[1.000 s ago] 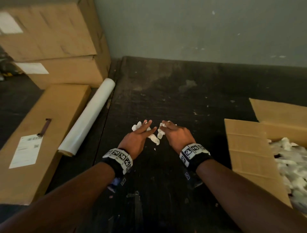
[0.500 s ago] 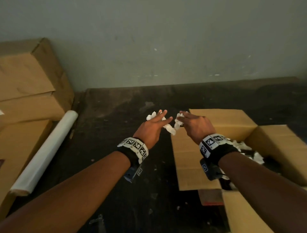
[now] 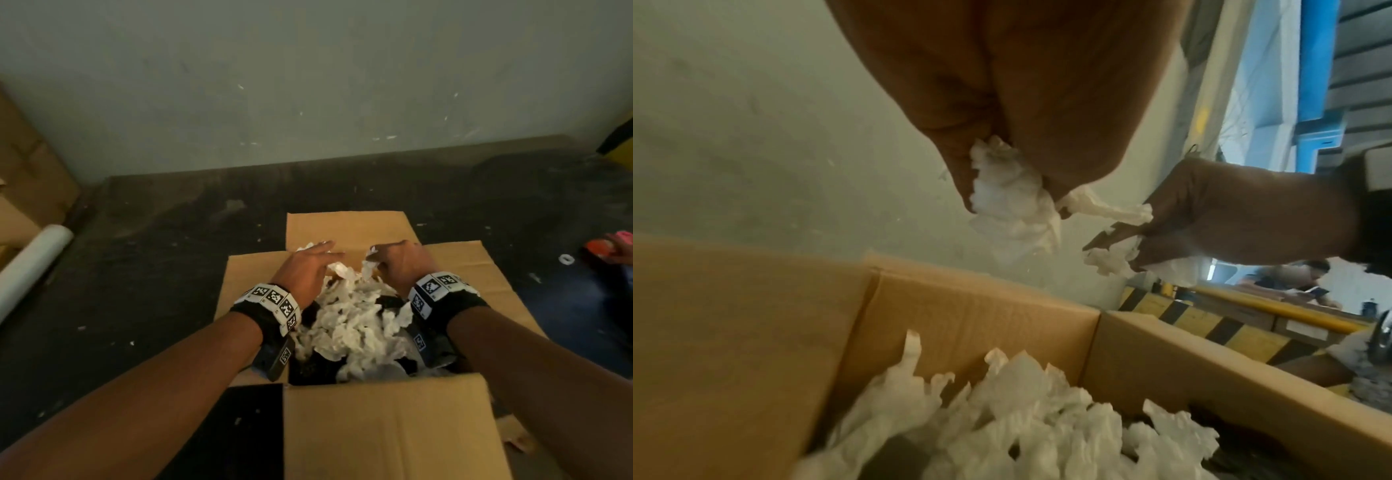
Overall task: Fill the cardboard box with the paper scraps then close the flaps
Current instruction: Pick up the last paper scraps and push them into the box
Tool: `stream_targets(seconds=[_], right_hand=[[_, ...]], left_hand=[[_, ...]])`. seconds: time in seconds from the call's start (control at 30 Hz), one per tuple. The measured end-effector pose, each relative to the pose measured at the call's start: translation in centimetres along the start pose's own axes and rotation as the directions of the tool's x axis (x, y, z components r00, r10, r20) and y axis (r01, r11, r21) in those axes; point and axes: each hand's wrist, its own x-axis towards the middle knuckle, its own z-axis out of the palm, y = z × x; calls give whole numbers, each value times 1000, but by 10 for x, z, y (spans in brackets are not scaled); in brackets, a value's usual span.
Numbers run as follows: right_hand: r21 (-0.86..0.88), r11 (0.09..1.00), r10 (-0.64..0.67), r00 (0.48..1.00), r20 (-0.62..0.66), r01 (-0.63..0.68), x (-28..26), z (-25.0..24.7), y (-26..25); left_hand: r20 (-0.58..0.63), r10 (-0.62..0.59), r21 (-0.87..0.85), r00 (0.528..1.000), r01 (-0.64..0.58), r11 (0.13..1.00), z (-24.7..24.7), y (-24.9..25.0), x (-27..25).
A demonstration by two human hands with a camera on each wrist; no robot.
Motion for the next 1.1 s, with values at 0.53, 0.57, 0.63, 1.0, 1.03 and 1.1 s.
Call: stream_targets(seconds=[0.53,0.57,0.63,1.0,1.03,1.1], right_hand=[[115,986,-167,830,532,124,43,78,74],[97,987,-160,826,540,128,45,82,72],[69,991,-131,812,569,112,49,91,69],[68,998,-51,730,682,6,56,128,58],[81,997,-50,721,691,-9,54,137,58],[152,988,-91,730,677,-18,58,157,58]], left_hand=[[509,-453,355,731,301,885,64,18,36],[526,-448,363,723,285,887,68,16,38],[563,-425,389,709,227,893,76,10,42],[641,-505,484,578,206,851,149,-61,43],[651,-523,483,550,232,844,153,-62,41],[675,-522,473,522,237,848,152,-57,39]])
